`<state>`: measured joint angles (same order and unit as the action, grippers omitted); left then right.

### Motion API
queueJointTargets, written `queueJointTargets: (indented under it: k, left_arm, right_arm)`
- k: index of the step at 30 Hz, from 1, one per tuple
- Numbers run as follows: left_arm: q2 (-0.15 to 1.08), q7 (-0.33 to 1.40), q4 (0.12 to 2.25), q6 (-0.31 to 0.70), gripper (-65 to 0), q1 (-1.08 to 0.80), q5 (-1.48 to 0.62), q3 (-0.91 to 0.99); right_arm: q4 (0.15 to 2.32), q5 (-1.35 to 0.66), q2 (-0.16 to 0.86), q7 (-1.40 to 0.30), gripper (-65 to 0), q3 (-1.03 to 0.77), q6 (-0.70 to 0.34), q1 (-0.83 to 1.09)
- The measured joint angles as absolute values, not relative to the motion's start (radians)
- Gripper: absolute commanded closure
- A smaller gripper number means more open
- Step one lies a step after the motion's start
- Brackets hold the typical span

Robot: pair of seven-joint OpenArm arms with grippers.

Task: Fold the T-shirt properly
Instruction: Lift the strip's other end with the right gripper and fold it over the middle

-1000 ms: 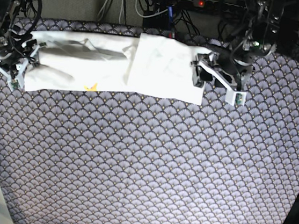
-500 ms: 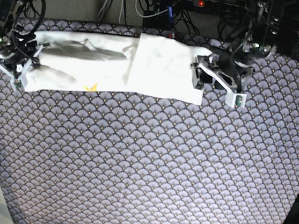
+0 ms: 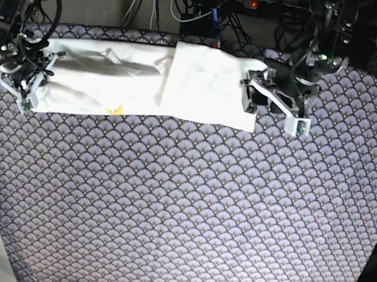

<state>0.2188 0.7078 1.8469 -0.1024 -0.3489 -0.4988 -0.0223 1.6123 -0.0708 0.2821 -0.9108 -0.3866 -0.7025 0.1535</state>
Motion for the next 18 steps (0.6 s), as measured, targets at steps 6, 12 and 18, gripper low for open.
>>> queueJointTargets:
  k: [6,12,18]
  left_arm:
    - [0.221,0.707,1.85,-0.102,-38.0,-0.35,-0.499,-0.022]
    - [0.221,0.707,1.85,-0.104,-38.0,-0.35,-0.499,-0.022]
    - [0.216,0.719,1.85,-0.102,-38.0,-0.352,-0.5,0.003]
  right_arm:
    - [1.793,-0.064,0.282,-0.912,0.0,-0.386,-0.702,0.185]
    - [1.856,-0.06,0.268,-0.915,0.0,-0.386,-0.702,0.22]
    - [1.908,-0.056,0.244,-0.925,0.0,-0.31,-0.702,0.274]
